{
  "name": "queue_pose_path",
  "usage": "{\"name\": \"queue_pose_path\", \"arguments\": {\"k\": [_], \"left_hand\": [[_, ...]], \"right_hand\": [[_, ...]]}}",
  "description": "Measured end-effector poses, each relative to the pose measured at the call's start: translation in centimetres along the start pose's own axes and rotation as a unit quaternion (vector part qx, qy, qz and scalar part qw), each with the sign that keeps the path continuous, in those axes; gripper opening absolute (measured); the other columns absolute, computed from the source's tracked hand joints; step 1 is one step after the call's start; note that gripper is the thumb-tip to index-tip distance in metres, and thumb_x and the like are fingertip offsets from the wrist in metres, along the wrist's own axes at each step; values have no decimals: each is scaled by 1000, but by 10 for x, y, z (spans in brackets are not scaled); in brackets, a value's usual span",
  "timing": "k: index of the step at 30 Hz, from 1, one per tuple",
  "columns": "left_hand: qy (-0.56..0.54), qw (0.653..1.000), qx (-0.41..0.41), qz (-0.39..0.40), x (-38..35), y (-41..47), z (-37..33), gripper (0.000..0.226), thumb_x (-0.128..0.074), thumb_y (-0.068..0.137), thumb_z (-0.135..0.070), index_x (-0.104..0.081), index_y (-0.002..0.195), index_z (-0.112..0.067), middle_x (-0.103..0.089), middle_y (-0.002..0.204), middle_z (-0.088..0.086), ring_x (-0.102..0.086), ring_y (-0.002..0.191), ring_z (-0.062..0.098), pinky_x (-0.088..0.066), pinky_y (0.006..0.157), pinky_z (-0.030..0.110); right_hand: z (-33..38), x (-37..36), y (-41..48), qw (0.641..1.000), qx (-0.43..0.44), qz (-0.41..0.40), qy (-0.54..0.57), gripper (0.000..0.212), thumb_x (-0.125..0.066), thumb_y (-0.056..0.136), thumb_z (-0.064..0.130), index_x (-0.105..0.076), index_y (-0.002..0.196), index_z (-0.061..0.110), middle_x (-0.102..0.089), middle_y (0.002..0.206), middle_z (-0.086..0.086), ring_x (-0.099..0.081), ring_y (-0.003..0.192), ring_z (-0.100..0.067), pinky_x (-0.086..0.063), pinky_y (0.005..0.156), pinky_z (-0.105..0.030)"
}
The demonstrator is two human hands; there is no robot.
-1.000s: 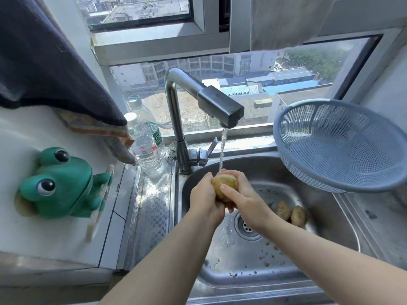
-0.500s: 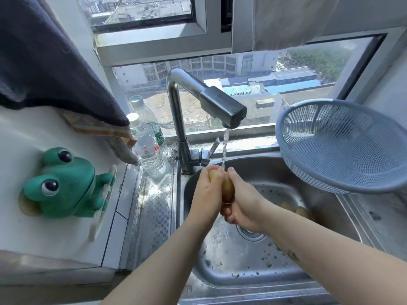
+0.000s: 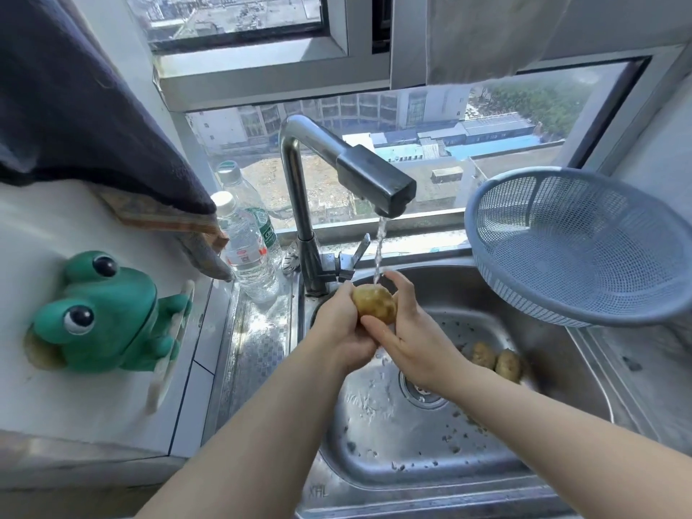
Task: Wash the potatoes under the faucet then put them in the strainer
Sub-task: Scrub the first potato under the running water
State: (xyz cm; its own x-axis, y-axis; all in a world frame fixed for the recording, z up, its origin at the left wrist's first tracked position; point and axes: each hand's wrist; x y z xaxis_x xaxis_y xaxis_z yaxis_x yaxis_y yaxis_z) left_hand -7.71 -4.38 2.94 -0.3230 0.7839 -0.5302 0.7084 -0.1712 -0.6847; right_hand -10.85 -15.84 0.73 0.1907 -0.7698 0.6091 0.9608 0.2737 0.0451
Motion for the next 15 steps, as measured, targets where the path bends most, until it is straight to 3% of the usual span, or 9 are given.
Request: {"name": "queue_pose_path", "arguments": {"k": [3,5,8,10,12,15], "left_hand": [[16,1000,-15,-11,1,-1,11,52,-30,103,-42,-57,120,-1,-66,90,16,-63,74,23,-51,59,31],[51,996,-72,-11,2,1,23,47,-31,103,-41,-57,116,-4,-60,80,11,-54,66,18,-43,51,27],[116,979,-170,4,2,-1,37,19,-43,98,-28,-48,107,-11,-53,82,6,-54,73,13,-47,65,28],[156,967,-199,21,5,-1,43,35,-56,93,-36,-40,121,-24,-62,100,4,-64,92,14,-53,85,35],[176,963,-205,14,6,-4,44,58,-70,75,-46,-37,120,-34,-63,113,7,-66,103,20,-52,94,41],[110,968,-223,-16,4,0,42,63,-79,57,-35,-49,110,-22,-67,101,9,-69,89,18,-55,73,32]], "right_hand": [[3,2,8,999,-33,-4,3,35,-41,93,51,-38,120,28,-61,103,5,-61,90,-16,-50,81,-41],[8,0,11,993,-86,-36,72,34,-38,95,51,-50,106,21,-64,95,4,-61,88,-15,-50,78,-35],[18,-3,17,961,-162,-95,202,45,-30,100,42,-64,88,15,-66,86,-2,-61,84,-17,-47,72,-27],[20,-1,17,936,-210,-94,267,52,-27,101,42,-68,80,18,-69,77,0,-64,76,-13,-48,67,-26],[21,1,16,925,-227,-77,296,54,-25,101,42,-69,78,20,-70,76,2,-66,75,-9,-49,67,-24],[20,-2,15,927,-200,-57,311,51,-23,103,38,-67,83,23,-69,83,4,-65,85,-8,-49,80,-22]]}}
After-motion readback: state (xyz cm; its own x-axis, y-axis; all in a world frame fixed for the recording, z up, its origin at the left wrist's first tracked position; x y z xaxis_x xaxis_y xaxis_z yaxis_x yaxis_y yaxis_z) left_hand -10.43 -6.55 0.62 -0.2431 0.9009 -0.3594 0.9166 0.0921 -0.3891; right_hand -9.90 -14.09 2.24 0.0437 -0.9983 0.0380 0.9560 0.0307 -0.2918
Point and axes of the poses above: each hand's wrist, its own y-axis towards the middle knuckle, its own x-axis out of the back of the hand, z = x × y
